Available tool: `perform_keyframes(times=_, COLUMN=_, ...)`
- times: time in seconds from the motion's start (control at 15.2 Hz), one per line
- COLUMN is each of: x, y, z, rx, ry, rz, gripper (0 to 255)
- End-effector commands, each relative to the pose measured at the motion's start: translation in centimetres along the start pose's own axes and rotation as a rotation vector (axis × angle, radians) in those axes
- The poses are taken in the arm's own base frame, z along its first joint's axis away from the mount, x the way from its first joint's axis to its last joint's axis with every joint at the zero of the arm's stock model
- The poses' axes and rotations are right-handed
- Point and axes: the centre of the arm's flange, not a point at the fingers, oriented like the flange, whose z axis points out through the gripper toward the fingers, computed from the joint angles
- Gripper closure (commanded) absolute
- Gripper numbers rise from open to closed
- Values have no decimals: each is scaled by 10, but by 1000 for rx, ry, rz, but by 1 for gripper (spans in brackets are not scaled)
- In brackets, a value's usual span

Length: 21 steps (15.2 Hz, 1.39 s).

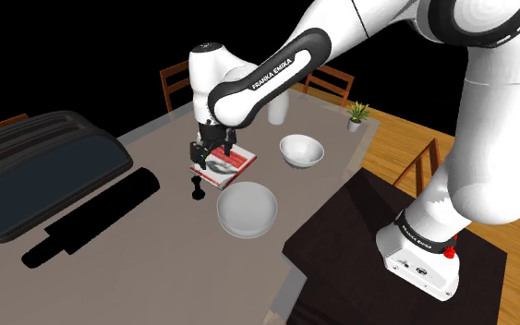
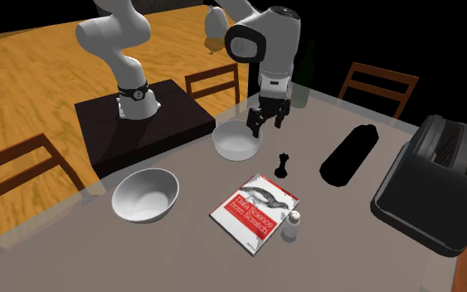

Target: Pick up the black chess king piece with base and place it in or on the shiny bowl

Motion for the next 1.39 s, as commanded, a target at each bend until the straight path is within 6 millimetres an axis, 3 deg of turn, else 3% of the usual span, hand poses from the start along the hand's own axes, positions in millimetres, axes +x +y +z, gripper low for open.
perform_keyframes(times=0.0, x=15, y=-14, z=19, rx=-1, ry=4, rz=2, gripper=0)
perform_keyframes(times=0.33, x=52, y=-49, z=57, rx=-1, ry=14, rz=4, gripper=0)
perform_keyframes(times=0.79, x=53, y=-49, z=94, rx=-1, ry=14, rz=4, gripper=0)
perform_keyframes(times=1.32, x=53, y=-49, z=97, rx=-1, ry=14, rz=4, gripper=0)
